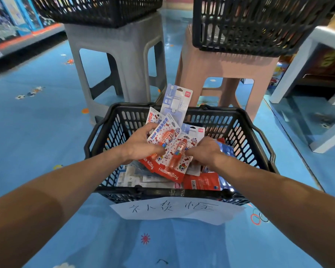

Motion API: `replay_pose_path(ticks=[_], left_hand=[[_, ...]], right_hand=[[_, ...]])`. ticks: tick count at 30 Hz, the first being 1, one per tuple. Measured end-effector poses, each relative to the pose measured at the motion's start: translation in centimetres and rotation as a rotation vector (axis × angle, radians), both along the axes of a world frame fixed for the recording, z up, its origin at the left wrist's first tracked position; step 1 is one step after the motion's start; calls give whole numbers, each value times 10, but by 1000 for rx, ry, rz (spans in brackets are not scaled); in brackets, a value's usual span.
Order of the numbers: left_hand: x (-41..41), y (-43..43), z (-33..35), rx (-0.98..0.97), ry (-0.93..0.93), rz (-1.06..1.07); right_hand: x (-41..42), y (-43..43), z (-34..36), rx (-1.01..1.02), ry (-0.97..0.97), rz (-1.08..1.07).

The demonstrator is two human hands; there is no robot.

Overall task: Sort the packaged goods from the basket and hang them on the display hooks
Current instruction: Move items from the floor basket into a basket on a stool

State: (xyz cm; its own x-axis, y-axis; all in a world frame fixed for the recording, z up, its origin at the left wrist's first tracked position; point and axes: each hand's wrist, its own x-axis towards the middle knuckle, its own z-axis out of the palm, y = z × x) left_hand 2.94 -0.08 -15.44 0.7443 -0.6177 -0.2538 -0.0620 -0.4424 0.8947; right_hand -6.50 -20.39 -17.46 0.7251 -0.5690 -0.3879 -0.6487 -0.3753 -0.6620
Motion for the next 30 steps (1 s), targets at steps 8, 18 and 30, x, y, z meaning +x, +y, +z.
replay_pose_path(ticks=[8,18,30], left_hand=[[-6,3,-2,29,-8,-38],[1,12,9,-73,-137,152],[-13,-19,23,-307,116,223]], right_hand=[[12,11,0,352,-39,-184],[15,-8,34,547,-570,-253],[37,42,41,650,-543,-205]])
